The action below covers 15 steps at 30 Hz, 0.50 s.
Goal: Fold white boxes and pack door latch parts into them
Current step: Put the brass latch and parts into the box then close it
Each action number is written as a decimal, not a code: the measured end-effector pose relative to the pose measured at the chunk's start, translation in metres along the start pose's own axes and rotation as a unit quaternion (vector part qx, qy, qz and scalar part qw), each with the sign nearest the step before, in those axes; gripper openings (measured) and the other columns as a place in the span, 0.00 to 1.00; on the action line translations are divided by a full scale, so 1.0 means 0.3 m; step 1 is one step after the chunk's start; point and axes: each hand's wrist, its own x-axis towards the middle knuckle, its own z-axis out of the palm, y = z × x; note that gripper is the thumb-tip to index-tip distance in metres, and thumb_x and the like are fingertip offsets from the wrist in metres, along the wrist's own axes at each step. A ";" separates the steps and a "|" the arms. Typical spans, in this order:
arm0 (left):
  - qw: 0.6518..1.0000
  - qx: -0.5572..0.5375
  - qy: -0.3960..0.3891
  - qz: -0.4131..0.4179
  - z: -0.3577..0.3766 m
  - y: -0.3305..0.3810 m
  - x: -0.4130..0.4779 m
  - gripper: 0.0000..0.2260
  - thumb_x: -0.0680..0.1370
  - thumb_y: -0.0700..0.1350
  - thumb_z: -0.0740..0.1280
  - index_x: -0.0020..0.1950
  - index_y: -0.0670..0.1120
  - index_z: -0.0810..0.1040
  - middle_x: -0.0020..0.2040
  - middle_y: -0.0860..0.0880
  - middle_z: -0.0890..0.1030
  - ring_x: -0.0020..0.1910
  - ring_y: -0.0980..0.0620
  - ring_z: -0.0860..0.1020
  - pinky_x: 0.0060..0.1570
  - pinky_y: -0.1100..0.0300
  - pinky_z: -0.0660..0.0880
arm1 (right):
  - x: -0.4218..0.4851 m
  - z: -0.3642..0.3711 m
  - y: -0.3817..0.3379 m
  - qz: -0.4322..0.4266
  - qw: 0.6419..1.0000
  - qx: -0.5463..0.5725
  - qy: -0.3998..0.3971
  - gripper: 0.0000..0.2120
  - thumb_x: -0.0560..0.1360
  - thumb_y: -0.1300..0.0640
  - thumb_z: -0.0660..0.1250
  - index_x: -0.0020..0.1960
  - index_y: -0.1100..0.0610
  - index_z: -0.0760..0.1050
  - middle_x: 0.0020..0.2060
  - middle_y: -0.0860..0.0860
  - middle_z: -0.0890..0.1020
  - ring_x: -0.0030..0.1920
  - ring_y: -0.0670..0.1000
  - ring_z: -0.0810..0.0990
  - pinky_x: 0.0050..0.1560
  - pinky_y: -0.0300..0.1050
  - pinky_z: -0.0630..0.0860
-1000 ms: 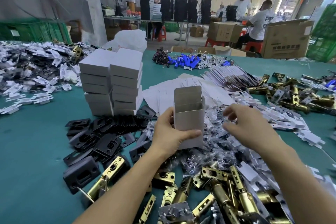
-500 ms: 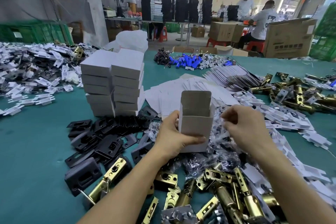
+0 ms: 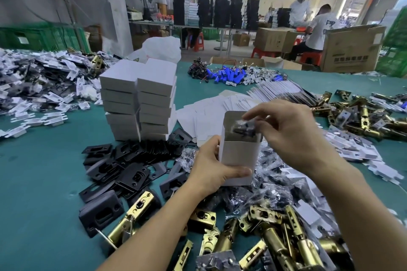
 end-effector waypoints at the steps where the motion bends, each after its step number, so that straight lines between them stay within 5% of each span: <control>1: 1.000 -0.001 0.000 -0.001 0.000 0.000 0.000 0.29 0.60 0.43 0.86 0.57 0.50 0.79 0.49 0.50 0.85 0.48 0.55 0.82 0.44 0.60 0.80 | 0.012 0.011 -0.008 -0.005 1.000 -0.016 -0.018 0.12 0.76 0.67 0.68 0.51 0.53 0.84 0.44 0.51 0.83 0.44 0.47 0.80 0.50 0.49 0.79; 11: 1.000 -0.016 -0.008 0.014 0.004 0.001 -0.010 0.28 0.59 0.44 0.85 0.56 0.48 0.79 0.48 0.48 0.85 0.49 0.51 0.83 0.47 0.54 0.82 | 0.046 0.031 -0.004 0.039 0.983 -0.037 -0.174 0.13 0.75 0.64 0.68 0.52 0.48 0.74 0.44 0.49 0.84 0.50 0.52 0.80 0.50 0.52 0.77; 15: 0.999 -0.025 -0.009 0.020 0.005 0.002 -0.009 0.28 0.60 0.43 0.84 0.56 0.45 0.78 0.49 0.45 0.85 0.49 0.47 0.83 0.45 0.54 0.81 | 0.056 0.021 -0.026 0.041 0.963 -0.095 -0.248 0.14 0.77 0.62 0.62 0.51 0.45 0.81 0.48 0.42 0.84 0.51 0.47 0.80 0.53 0.46 0.77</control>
